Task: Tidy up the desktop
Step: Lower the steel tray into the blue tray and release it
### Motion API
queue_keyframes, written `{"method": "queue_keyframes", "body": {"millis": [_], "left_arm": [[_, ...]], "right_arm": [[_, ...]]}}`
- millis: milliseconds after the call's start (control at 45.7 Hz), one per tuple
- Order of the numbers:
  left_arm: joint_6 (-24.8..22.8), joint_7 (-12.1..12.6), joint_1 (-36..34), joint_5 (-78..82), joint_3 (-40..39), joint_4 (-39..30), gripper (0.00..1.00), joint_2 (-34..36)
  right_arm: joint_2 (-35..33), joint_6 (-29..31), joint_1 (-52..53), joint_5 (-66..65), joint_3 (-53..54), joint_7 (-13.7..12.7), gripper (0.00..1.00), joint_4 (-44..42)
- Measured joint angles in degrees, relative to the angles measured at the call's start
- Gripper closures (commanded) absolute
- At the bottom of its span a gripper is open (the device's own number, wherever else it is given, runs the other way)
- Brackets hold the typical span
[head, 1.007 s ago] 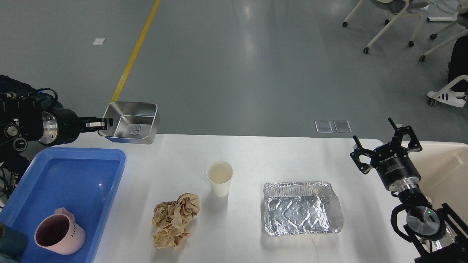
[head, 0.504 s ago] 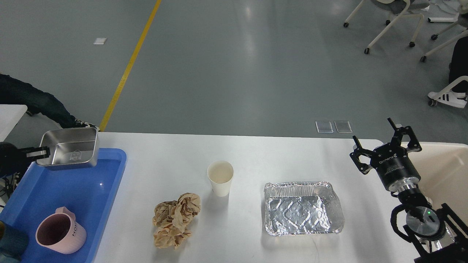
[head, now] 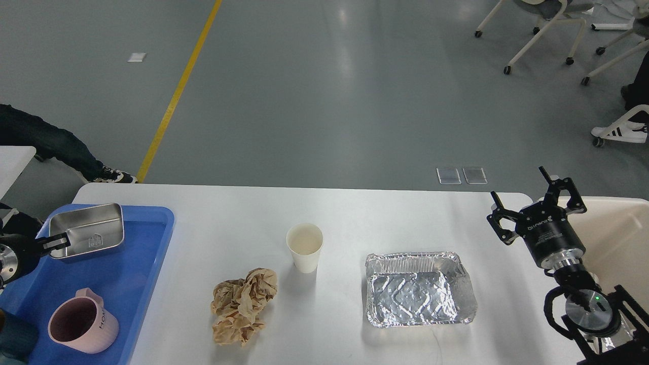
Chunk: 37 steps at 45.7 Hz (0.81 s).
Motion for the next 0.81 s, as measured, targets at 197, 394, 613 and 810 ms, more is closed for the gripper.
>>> {"method": "queue_keyframes", "body": {"millis": [197,394,613,810], "left_arm": [[-0.4,0.1,0.0,0.0,-0.4,0.1,0.06,-0.3],[-0.8,0.0,-0.3,0.0,-0.4,-0.5,0.04,-0.3],[-0.5,-1.5,-0.8,0.2,-1.9,-7.5,0.04,3.6],[3.5,-2.8,-0.4,0.1,-7.0,-27.9,0.04,12.3]], "right_arm": [[0.2,0.0,-0.1,0.0,0.1,0.0,0.00,0.0],[0.3,0.0,0.1,0.0,0.1,0.0,0.00,0.0],[0.3,0.0,0.2,0.0,0.1,0.0,0.00,0.0],[0.3,0.0,0.2,0.0,0.1,0.0,0.00,0.1]]}}
